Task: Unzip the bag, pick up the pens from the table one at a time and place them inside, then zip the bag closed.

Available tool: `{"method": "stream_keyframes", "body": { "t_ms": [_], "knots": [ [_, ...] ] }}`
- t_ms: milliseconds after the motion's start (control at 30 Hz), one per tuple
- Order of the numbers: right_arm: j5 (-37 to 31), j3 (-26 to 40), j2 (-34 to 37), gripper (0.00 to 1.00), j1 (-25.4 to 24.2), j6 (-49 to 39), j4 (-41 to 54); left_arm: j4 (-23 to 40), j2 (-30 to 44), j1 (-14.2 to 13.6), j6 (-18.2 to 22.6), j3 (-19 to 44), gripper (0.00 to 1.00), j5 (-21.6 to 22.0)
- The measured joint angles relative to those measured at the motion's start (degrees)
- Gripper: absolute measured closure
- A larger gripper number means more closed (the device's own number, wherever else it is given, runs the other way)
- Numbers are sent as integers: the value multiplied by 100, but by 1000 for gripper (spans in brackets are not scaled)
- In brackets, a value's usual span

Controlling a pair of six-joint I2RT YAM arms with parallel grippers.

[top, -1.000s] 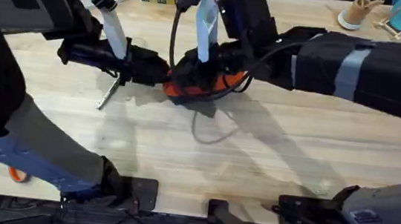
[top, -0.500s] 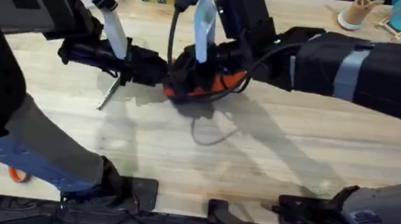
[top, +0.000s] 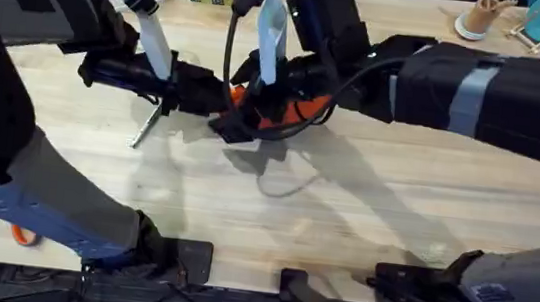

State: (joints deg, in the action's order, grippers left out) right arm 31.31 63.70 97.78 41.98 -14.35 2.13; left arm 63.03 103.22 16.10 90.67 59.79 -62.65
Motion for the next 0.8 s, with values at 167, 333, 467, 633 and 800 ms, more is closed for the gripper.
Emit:
{"method": "stream_keyframes", "body": {
  "t_ms": [167,333,467,633,800],
  "knots": [
    [0,0,-6,4,-3,-1,0,0,0,0,0,0,958,0],
    [0,0,-251,4,-72,-2,4,0,0,0,0,0,958,0],
    [2,0,-694,5,-262,41,2,0,0,0,0,0,958,0],
    [1,2,-1072,5,-571,241,13,-3,0,0,1,0,838,-2],
    [0,7,-1261,5,-902,347,385,-15,0,0,23,0,357,-13]
  ]
}}
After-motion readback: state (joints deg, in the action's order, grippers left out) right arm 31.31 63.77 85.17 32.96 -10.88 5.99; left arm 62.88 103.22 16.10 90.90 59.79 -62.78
